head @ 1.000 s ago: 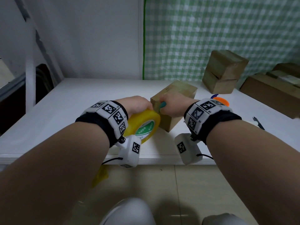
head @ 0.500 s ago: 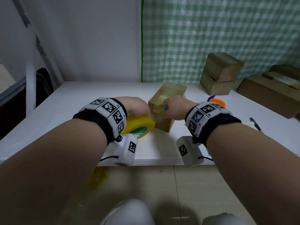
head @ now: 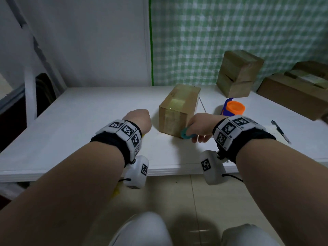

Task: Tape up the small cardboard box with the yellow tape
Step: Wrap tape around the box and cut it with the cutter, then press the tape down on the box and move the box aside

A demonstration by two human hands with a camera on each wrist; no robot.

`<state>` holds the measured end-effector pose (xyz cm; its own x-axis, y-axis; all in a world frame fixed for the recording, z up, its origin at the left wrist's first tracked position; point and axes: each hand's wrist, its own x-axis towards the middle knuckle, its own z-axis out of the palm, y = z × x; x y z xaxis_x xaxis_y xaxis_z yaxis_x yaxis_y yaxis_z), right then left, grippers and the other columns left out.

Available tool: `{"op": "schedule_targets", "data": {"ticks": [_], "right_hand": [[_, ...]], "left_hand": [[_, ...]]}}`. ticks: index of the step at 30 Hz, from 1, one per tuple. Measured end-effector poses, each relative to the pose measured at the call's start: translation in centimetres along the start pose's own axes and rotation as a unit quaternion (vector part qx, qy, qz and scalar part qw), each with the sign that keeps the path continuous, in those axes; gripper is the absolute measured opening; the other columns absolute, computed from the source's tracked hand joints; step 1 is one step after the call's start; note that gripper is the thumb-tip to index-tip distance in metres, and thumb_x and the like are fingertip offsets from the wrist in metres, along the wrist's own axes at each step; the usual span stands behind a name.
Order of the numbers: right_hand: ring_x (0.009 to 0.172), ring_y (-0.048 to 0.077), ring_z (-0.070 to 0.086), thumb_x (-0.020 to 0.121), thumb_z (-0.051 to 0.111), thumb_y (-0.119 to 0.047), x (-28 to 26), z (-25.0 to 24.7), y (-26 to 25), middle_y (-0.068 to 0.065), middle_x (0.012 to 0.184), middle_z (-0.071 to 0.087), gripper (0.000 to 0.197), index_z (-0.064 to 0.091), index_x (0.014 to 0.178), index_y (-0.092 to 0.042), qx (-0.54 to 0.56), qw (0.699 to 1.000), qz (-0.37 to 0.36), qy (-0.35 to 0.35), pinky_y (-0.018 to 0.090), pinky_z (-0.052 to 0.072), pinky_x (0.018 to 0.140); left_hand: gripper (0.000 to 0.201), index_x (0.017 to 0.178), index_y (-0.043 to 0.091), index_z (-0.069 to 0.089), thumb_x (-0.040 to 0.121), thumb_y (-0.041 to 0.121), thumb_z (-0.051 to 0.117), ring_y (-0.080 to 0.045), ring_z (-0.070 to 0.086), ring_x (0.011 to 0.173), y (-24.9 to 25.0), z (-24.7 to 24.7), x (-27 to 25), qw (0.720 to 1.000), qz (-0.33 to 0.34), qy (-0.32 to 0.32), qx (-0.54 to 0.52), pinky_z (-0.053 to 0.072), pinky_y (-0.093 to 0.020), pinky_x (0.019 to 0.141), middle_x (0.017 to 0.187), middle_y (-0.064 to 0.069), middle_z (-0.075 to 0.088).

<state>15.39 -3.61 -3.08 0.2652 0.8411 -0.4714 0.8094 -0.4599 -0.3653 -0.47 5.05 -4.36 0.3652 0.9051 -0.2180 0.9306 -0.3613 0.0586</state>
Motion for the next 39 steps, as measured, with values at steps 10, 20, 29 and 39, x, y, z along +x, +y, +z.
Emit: {"op": "schedule_targets", "data": {"ticks": [10, 20, 29, 39], "right_hand": [[0.084, 0.022, 0.052, 0.09, 0.054, -0.014, 0.5, 1.9, 3.7, 0.011, 0.098, 0.057, 0.034, 0.059, 0.121, -0.002, -0.164, 0.985, 0.006, 0.056, 0.02, 0.037, 0.049], [0.113, 0.034, 0.058, 0.098, 0.037, -0.03, 1.9, 1.2, 3.6, 0.016, 0.12, 0.064, 0.038, 0.046, 0.132, -0.016, 0.058, 0.959, -0.043, 0.272, 0.037, 0.045, 0.088], [0.093, 0.012, 0.047, 0.097, 0.039, -0.033, 1.8, 0.4, 2.5, -0.005, 0.114, 0.065, 0.039, 0.057, 0.131, -0.026, 0.181, 0.945, -0.107, 0.251, 0.043, 0.046, 0.102], [0.095, 0.017, 0.056, 0.096, 0.045, -0.033, 2.3, 1.2, 2.8, -0.003, 0.112, 0.062, 0.039, 0.054, 0.133, -0.026, 0.209, 0.94, -0.125, 0.241, 0.034, 0.051, 0.089]], "left_hand": [[0.04, 0.134, 0.008, 0.049, 0.096, 0.008, 0.037, -0.028, 0.051, 0.126, 0.9, 2.7, 1.7, 0.996, 0.01, -0.056, 0.07, 0.041, -0.034, 0.103, 0.139, -0.011, 0.051], [0.042, 0.13, 0.012, 0.042, 0.089, 0.014, 0.048, -0.032, 0.054, 0.108, 1.5, 0.5, 1.8, 0.983, 0.007, 0.065, -0.171, 0.045, -0.035, 0.082, 0.127, -0.016, 0.054], [0.057, 0.139, 0.027, 0.045, 0.085, 0.017, 0.055, -0.021, 0.053, 0.12, 2.9, 0.1, -0.4, 0.942, 0.153, 0.062, -0.294, 0.04, -0.024, 0.095, 0.137, -0.001, 0.055], [0.047, 0.137, 0.043, 0.043, 0.091, 0.043, 0.042, -0.023, 0.035, 0.12, 3.5, 1.7, -1.2, 0.952, 0.207, 0.153, -0.167, 0.037, -0.039, 0.105, 0.114, -0.003, 0.039]]}}
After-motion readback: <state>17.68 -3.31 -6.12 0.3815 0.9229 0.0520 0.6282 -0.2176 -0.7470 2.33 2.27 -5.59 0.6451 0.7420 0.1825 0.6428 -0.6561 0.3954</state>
